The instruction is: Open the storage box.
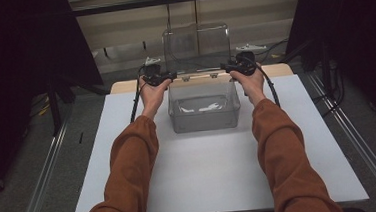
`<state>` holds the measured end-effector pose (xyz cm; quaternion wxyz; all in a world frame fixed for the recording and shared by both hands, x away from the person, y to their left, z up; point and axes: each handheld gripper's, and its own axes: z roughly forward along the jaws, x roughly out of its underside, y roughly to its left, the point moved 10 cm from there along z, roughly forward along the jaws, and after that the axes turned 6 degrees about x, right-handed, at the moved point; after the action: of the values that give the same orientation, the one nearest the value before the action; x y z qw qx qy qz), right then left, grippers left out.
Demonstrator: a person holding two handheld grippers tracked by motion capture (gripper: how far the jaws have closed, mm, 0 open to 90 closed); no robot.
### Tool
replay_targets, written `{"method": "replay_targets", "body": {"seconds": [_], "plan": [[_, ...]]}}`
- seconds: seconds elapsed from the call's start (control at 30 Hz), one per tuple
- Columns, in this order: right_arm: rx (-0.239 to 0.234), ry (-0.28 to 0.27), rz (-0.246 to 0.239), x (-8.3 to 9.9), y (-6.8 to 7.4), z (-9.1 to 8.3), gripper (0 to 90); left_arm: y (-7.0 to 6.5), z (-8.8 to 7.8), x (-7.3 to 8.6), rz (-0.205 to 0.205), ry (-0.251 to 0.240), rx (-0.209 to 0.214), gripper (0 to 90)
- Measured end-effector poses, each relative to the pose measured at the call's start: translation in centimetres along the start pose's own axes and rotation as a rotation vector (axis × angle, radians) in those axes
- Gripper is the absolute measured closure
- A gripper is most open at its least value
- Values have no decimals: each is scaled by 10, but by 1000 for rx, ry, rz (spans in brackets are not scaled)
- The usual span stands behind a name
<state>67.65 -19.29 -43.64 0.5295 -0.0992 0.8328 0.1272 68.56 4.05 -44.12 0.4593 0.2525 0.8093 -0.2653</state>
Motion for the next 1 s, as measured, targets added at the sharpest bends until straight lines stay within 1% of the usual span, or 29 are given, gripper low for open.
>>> {"method": "replay_targets", "body": {"seconds": [0.17,0.23,0.3,0.37,0.6,0.63,0.67,0.7,0.73,0.77,0.8,0.87,0.9,0.93,0.97,1.0], "plan": [[9,10,-11,0,0,1,565,0,1,0,4,1,-5,594],[9,10,-5,1,0,2,556,1,1,0,-1,1,-6,591],[9,21,10,1,0,3,549,1,1,0,-7,2,-9,585],[11,28,9,2,1,4,539,1,1,1,-15,9,-10,583],[6,51,42,3,1,6,525,2,2,1,-22,5,-15,575],[6,54,48,4,0,6,520,3,2,1,-9,5,-24,570],[5,56,51,4,0,7,513,4,2,1,14,9,-39,562],[6,62,53,5,0,8,506,4,3,1,7,13,-46,550],[8,69,63,6,0,8,505,5,2,2,-14,15,-46,547],[12,73,69,7,0,8,503,6,3,2,-19,14,-48,547],[17,75,71,8,0,8,499,7,2,2,-11,17,-52,547],[32,82,82,10,0,10,478,7,3,3,-13,17,-44,551],[27,100,104,12,-1,11,472,7,3,4,-6,19,-41,557],[7,110,148,15,-2,12,462,7,3,4,-17,19,-39,558],[24,105,145,16,-4,12,521,6,4,5,-27,17,-33,555],[49,106,98,16,-7,12,515,5,5,6,-27,21,-19,555]]}}
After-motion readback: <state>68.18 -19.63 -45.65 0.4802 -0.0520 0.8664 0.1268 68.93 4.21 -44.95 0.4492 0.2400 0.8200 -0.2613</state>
